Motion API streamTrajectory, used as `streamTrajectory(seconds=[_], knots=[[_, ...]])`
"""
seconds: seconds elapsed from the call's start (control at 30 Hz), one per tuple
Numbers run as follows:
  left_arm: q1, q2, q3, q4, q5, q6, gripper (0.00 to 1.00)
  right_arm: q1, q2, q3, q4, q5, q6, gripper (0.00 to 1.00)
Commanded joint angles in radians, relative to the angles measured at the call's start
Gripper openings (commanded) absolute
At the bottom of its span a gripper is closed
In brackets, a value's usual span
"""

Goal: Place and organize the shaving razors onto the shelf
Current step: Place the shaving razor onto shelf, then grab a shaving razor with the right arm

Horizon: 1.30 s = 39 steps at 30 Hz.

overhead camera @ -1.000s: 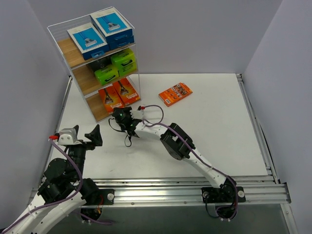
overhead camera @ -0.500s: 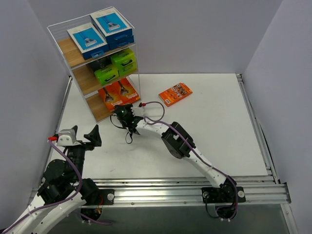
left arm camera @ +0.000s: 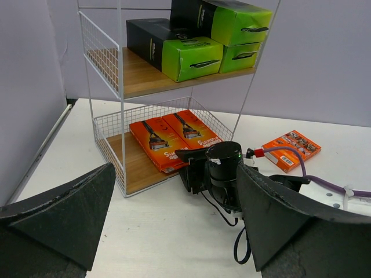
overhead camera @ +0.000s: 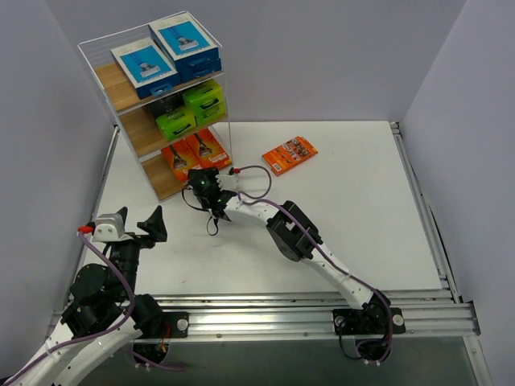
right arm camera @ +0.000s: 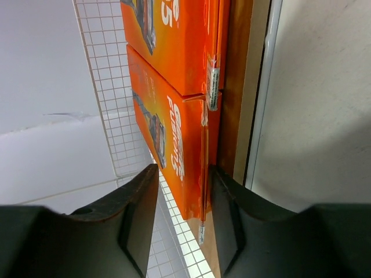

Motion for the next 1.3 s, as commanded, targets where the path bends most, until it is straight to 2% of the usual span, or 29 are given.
streamTrajectory(seconds=[0.0, 0.2, 0.43, 0.57, 0.87, 1.0, 1.17, 1.27], knots=[[-0.004, -0.008, 0.002, 0.042, -0.005, 0.019, 0.95, -0.009, -0.031, -0.026, 0.021, 0.050, 0.015, 0.37], [-0.004, -0.005, 0.002, 0.040, -0.006, 0.024, 0.95, -0.010, -0.068, -0.080, 0.036, 0.049, 0.011, 0.49], [-0.004, 0.003, 0.004, 0.042, -0.006, 0.028, 0.95, -0.010, -0.131, -0.183, 0.082, 0.047, -0.017, 0.75], [-0.003, 0.006, 0.004, 0.043, -0.012, 0.036, 0.95, -0.009, -0.205, -0.270, 0.089, 0.052, -0.026, 0.82], [0.000, 0.019, 0.010, 0.040, -0.017, 0.045, 0.95, -0.015, -0.395, -0.554, 0.194, 0.029, -0.049, 0.84], [0.003, 0.030, 0.013, 0.039, -0.022, 0.048, 0.94, -0.038, -0.505, -0.745, 0.246, -0.009, -0.104, 0.85], [0.005, 0.027, 0.030, 0.019, -0.019, 0.050, 0.94, -0.127, -0.666, -0.910, 0.273, -0.155, -0.273, 0.85], [0.007, 0.022, 0.032, 0.016, -0.026, 0.060, 0.94, -0.200, -0.769, -0.955, 0.196, -0.251, -0.429, 0.85]])
